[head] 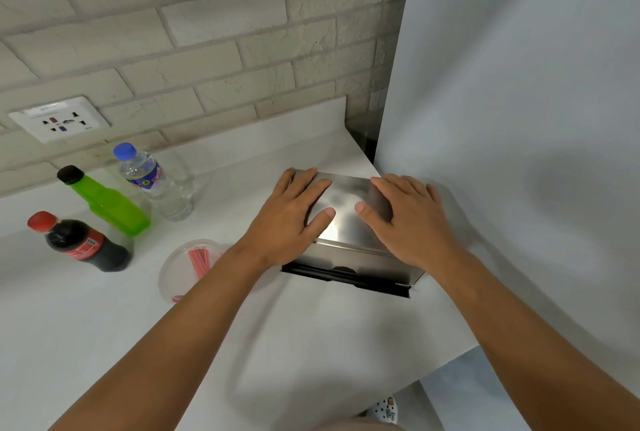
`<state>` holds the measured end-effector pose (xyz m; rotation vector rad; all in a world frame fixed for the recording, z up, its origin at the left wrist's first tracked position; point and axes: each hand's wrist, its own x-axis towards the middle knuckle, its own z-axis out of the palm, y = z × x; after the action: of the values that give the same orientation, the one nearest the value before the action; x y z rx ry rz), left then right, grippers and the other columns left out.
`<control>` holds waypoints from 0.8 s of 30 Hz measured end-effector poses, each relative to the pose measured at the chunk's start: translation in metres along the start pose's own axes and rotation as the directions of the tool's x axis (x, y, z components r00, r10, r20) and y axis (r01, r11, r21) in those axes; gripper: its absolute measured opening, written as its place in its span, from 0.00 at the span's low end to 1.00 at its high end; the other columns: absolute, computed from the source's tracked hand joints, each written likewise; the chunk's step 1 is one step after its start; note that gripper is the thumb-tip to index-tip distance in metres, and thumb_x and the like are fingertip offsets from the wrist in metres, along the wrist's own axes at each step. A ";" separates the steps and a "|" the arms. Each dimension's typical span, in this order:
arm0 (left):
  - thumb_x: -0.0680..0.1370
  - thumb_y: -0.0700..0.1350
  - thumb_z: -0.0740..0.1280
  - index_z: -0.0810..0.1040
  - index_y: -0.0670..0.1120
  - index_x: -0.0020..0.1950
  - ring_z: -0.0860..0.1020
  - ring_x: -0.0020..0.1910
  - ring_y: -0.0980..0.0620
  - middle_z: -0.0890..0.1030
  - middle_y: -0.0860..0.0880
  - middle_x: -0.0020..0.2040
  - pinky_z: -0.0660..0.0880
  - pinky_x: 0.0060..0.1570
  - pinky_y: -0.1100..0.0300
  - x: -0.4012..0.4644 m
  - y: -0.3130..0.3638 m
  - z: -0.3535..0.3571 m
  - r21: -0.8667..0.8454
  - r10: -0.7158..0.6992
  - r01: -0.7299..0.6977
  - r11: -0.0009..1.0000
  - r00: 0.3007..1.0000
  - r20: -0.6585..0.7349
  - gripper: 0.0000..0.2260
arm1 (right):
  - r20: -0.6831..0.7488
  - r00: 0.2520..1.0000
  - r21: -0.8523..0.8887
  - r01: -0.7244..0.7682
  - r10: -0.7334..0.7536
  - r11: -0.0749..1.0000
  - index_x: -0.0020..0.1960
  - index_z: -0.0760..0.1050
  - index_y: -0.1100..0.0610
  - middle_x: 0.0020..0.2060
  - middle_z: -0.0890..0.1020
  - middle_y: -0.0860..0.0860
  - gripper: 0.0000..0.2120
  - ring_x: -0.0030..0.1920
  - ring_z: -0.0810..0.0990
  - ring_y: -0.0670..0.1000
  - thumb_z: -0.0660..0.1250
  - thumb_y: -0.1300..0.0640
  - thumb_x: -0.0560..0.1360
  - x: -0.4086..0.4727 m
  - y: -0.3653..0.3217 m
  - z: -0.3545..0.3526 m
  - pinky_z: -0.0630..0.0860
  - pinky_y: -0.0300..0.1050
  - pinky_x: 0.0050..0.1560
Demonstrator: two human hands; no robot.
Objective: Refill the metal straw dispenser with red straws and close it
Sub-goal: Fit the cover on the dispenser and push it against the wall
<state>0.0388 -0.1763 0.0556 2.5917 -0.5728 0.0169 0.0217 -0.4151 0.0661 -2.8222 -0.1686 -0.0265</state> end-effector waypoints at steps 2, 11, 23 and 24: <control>0.85 0.58 0.61 0.65 0.51 0.82 0.51 0.84 0.42 0.60 0.48 0.85 0.49 0.75 0.57 0.000 -0.002 0.000 -0.026 -0.017 0.017 0.999 1.000 0.010 0.27 | 0.001 1.000 0.041 -0.002 0.002 0.999 0.77 0.69 0.49 0.77 0.71 0.50 0.38 0.78 0.65 0.56 0.46 0.28 0.76 0.001 0.002 0.000 0.58 0.61 0.77; 0.82 0.64 0.63 0.59 0.56 0.84 0.49 0.83 0.61 0.54 0.50 0.86 0.54 0.79 0.60 -0.011 -0.012 0.004 -0.331 -0.200 0.202 0.922 0.979 0.039 0.33 | 0.026 0.992 0.349 -0.124 0.123 0.929 0.82 0.53 0.44 0.85 0.46 0.47 0.46 0.84 0.43 0.53 0.59 0.25 0.71 -0.034 0.020 0.006 0.55 0.53 0.78; 0.82 0.61 0.66 0.54 0.54 0.86 0.71 0.48 0.87 0.72 0.71 0.66 0.64 0.45 0.88 -0.029 -0.009 0.013 -0.492 -0.366 0.333 0.804 0.930 0.030 0.36 | 0.178 0.967 0.701 -0.255 0.182 0.666 0.84 0.46 0.45 0.80 0.66 0.45 0.49 0.78 0.68 0.50 0.72 0.38 0.75 -0.072 0.033 0.011 0.68 0.56 0.77; 0.82 0.61 0.66 0.55 0.53 0.85 0.72 0.48 0.87 0.73 0.70 0.63 0.64 0.44 0.87 -0.031 -0.007 0.014 -0.499 -0.382 0.336 0.799 0.924 0.011 0.36 | 0.189 0.967 0.710 -0.253 0.169 0.657 0.84 0.47 0.46 0.80 0.68 0.45 0.47 0.77 0.70 0.51 0.72 0.40 0.76 -0.072 0.035 0.010 0.69 0.56 0.76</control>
<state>0.0124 -0.1648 0.0363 2.1364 -0.0231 -0.1225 -0.0453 -0.4531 0.0436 -2.0065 0.1170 0.2036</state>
